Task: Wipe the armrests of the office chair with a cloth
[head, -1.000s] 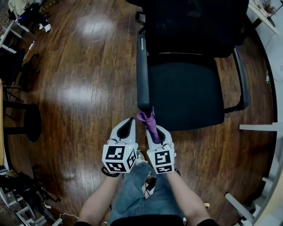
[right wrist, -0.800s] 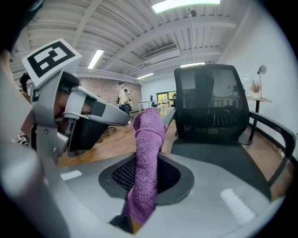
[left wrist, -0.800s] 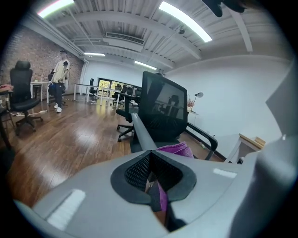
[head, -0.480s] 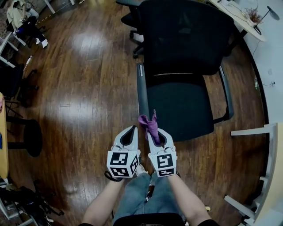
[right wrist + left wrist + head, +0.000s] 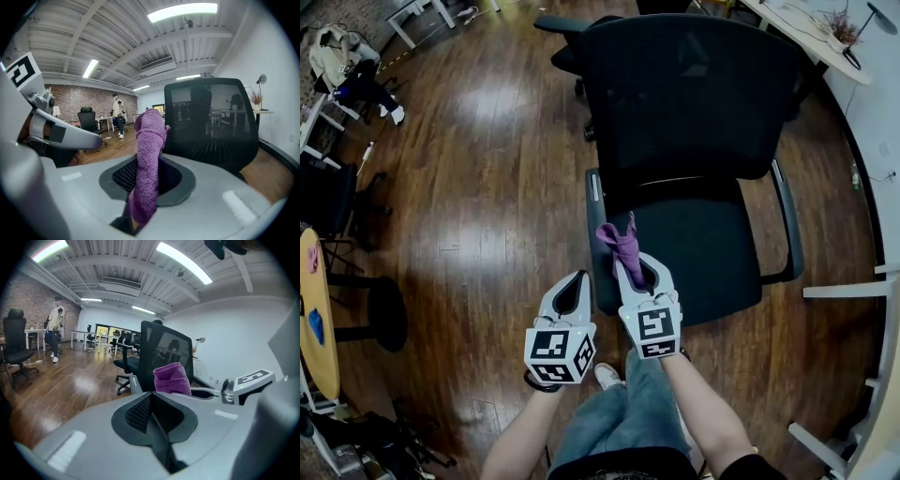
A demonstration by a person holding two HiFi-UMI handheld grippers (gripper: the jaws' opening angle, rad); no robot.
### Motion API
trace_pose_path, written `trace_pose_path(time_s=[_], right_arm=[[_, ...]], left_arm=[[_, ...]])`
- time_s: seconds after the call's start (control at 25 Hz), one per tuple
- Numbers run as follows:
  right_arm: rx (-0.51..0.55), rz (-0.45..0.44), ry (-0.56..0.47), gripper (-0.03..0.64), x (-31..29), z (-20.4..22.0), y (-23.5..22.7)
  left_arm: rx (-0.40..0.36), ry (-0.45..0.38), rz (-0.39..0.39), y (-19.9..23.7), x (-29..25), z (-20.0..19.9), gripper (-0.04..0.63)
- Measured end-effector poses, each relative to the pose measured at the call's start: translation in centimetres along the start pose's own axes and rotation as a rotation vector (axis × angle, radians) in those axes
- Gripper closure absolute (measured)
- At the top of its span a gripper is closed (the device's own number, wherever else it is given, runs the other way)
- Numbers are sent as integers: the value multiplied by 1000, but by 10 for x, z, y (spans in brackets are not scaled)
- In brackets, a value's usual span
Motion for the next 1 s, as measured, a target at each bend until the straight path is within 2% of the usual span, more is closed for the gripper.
trace_pose_path(time_s=[0.4, 0.72, 1.0], right_arm=[[-31, -102, 22, 545, -98, 6, -57], [-41, -157, 62, 545, -150, 24, -71], [-45, -188, 68, 545, -157, 29, -66]], left_arm=[[10, 32, -83, 4, -88, -38, 591], [34, 66, -142, 18, -116, -38, 591], [33, 76, -163, 27, -117, -35, 591]])
Point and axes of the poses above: the fingertips, and each gripper's own axes: x backward along the fingers, y to its left, z out of its underside, the point moved 5 cm from there along x, backward along the fingers, and after that the axes turned 11 degrees about x, right-handed, at the moved point
